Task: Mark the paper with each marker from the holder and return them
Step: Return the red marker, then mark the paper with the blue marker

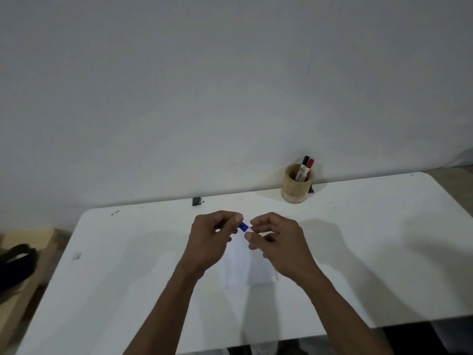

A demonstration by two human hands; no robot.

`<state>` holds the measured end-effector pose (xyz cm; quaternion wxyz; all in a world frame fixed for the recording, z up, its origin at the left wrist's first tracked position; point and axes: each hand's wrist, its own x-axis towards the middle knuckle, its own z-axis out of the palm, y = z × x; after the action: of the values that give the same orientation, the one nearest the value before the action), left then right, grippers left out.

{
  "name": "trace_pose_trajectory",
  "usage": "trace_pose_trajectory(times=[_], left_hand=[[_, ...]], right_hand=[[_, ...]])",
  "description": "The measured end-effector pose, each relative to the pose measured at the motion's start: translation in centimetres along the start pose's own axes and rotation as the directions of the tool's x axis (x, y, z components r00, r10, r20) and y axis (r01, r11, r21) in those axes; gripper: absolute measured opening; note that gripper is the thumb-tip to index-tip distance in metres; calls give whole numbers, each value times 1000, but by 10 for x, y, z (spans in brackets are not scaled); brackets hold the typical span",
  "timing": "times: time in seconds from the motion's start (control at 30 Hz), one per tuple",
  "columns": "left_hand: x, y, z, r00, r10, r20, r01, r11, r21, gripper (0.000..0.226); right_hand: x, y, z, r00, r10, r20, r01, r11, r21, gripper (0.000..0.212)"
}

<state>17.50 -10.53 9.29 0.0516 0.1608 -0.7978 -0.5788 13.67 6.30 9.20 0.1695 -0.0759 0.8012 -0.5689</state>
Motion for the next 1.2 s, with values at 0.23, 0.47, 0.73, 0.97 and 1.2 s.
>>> trace_pose_trajectory(times=[0.23,0.47,0.73,0.97,1.2], left_hand=[[-37,-29,-40,986,-99,-134,67,972,-227,10],[-67,-39,-63,1000,-8,-20,5,985,-171,9],[-74,-43,-58,999,24,43,-16,987,-162,9],[-65,-55,-64,993,-57,108,73,986,-150,16],[-26,-83,-78,975,-223,17,224,974,-33,10]], right_hand=[[-36,-2,17,995,-47,86,61,983,-171,19],[-62,-12,36,994,73,-76,-31,891,453,17],[-65,-8,74,993,111,-27,-78,833,547,16],[-47,6,77,997,82,-5,-68,858,510,21],[-5,20,39,983,152,-100,-49,751,658,12]])
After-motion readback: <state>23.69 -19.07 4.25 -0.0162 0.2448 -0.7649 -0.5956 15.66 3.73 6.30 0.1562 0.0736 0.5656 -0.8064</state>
